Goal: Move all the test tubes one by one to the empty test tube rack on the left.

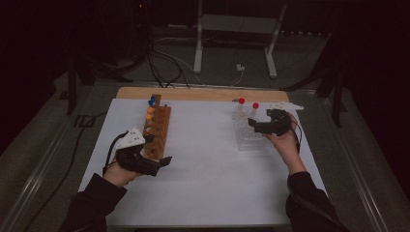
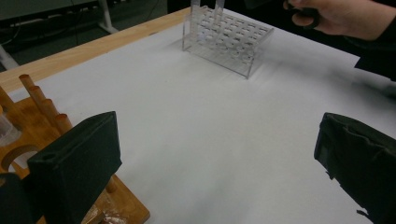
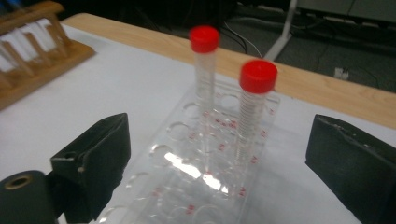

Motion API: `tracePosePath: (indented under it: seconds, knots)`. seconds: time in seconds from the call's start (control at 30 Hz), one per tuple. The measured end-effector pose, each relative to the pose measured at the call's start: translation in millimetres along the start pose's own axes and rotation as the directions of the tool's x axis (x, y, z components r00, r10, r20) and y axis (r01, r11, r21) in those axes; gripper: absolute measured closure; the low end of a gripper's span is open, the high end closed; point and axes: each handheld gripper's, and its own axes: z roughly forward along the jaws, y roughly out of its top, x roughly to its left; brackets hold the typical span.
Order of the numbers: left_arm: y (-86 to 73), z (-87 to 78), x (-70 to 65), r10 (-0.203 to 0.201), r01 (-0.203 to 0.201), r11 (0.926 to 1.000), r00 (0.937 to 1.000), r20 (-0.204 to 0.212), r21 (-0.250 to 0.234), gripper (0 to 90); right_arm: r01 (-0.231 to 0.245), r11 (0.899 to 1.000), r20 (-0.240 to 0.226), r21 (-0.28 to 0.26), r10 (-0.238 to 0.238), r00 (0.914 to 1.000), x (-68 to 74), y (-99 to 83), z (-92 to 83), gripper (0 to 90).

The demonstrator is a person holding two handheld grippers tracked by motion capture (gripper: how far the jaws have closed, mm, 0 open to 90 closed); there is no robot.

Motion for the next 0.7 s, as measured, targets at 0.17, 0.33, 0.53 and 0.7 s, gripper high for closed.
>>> tracePosePath:
  seconds: [0.17,0.33,0.53,0.7]
  knots:
    - [0.2,0.0,-0.3,-0.005,0.005,1.0000,1.0000,0.004,-0.005,1.3,-0.011,1.000,0.020,0.018,0.011,0.9997,-6.4,-1.3,11.5,15.8]
    - [0.7,-0.7,0.0,-0.005,0.005,1.0000,1.0000,0.008,-0.008,1.3,0.011,0.999,0.038,0.037,-0.012,0.9992,-12.0,-0.7,21.1,30.4]
    - [0.4,-0.8,0.6,-0.009,0.009,0.9999,0.9999,0.006,-0.011,1.2,0.009,0.999,0.019,0.043,-0.010,0.9998,-16.0,2.3,27.9,48.7]
    - [0.4,-1.2,0.9,-0.007,0.007,0.9999,1.0000,0.003,-0.011,1.3,0.006,0.998,0.009,0.061,-0.007,0.9999,-17.6,4.9,36.2,64.8]
